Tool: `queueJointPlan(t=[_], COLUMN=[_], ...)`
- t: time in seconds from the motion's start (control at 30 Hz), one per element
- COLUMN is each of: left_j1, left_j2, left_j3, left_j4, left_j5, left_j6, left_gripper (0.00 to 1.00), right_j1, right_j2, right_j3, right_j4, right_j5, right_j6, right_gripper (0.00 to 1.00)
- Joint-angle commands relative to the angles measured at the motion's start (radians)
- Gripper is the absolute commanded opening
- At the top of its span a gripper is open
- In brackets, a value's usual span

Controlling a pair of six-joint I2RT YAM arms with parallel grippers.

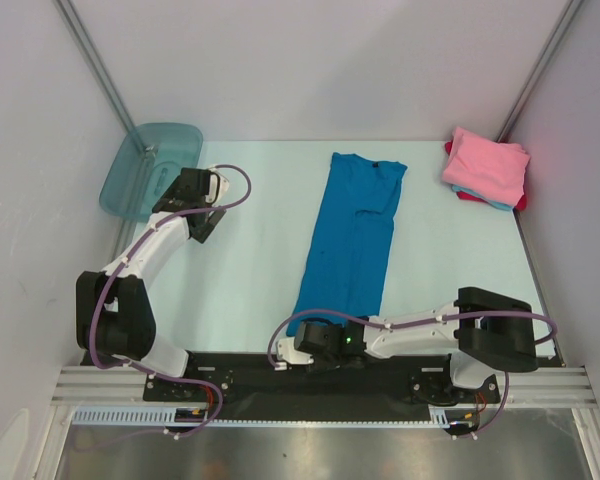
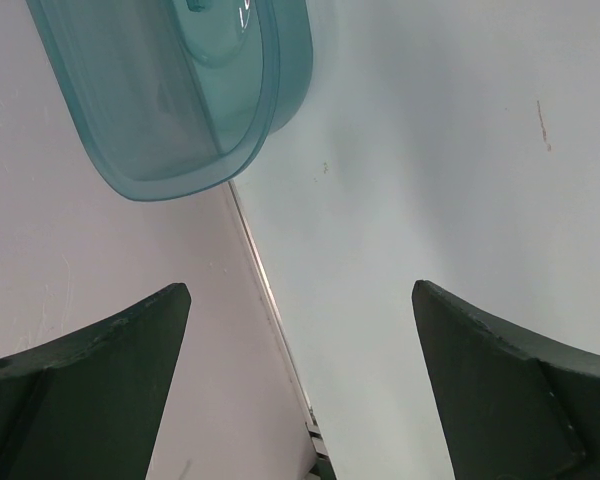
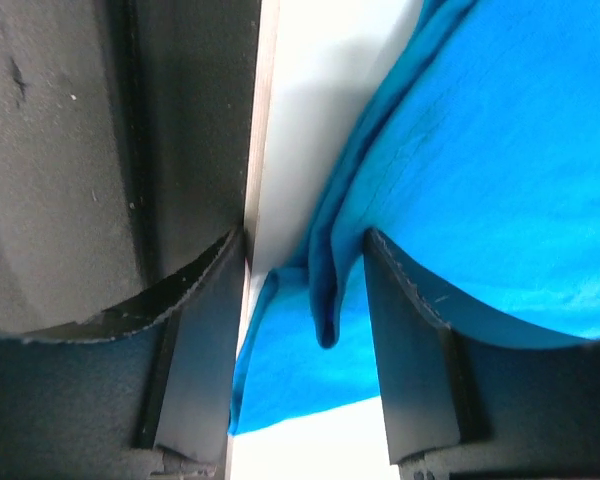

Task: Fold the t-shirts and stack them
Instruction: Fold the tshirt

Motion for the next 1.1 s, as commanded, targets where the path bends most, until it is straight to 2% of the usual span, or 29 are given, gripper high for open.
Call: queueJointPlan(t=[0.0, 0.03, 0.07, 0.17, 0.2, 1.07], left_j1=[0.002, 0.002, 0.002, 0.002, 0.002, 0.002], left_j2=[-0.024, -0.025, -0.027, -0.027, -0.025, -0.042], left_j3=[0.018, 0.018, 0.018, 0.017, 0.017, 0.002], left_j4=[0.021, 0.022, 0.021, 0.021, 0.022, 0.027], left_j5=[-0.020, -0.018, -0.017, -0.017, -0.018, -0.021], left_j6=[0.010, 0.010, 0.009, 0.010, 0.010, 0.013], left_gripper=[1.00, 1.00, 1.00, 1.00, 1.00, 1.00], right_j1=[-0.053, -0.061, -0.064, -0.070, -0.069, 0.002], right_j2=[0.045, 0.045, 0.045, 0.044, 0.045, -0.061], right_j3=[-0.008, -0.006, -0.002, 0.009, 0.018, 0.020], right_j4=[-0.003, -0.003, -0.016, -0.036, -0.044, -0.129], right_j5=[0.042, 0.034, 0.028, 0.019, 0.017, -0.060], right_j6=[-0.007, -0.005, -0.002, 0.007, 0.009, -0.003], right_gripper=[0.44, 0.39, 0.27, 0.02, 0.00, 0.00])
